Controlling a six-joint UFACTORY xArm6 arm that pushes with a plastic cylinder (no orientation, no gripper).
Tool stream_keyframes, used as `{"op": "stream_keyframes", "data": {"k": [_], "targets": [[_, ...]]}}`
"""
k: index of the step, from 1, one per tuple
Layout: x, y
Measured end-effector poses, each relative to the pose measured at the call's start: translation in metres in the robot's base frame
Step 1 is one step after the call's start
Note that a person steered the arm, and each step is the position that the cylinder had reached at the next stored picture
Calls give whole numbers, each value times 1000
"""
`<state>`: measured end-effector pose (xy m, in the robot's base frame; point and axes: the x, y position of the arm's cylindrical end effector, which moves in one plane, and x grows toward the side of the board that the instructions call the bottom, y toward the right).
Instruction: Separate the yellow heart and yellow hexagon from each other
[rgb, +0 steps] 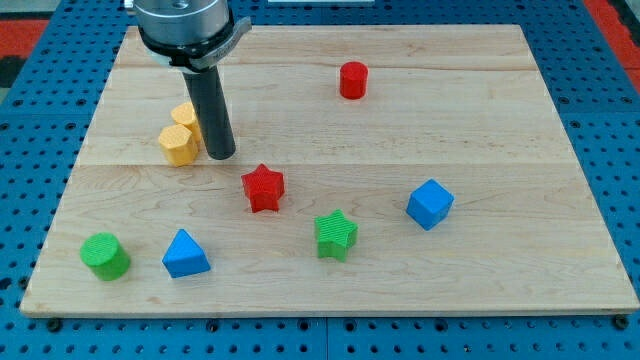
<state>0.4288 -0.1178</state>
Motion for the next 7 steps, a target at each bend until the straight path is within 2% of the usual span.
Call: {"op": "stream_keyframes", "data": {"k": [2, 3, 4, 6, 7], "targets": [[-5, -75], [-33, -67], [-59, 7], [-26, 38], [-42, 63]]}}
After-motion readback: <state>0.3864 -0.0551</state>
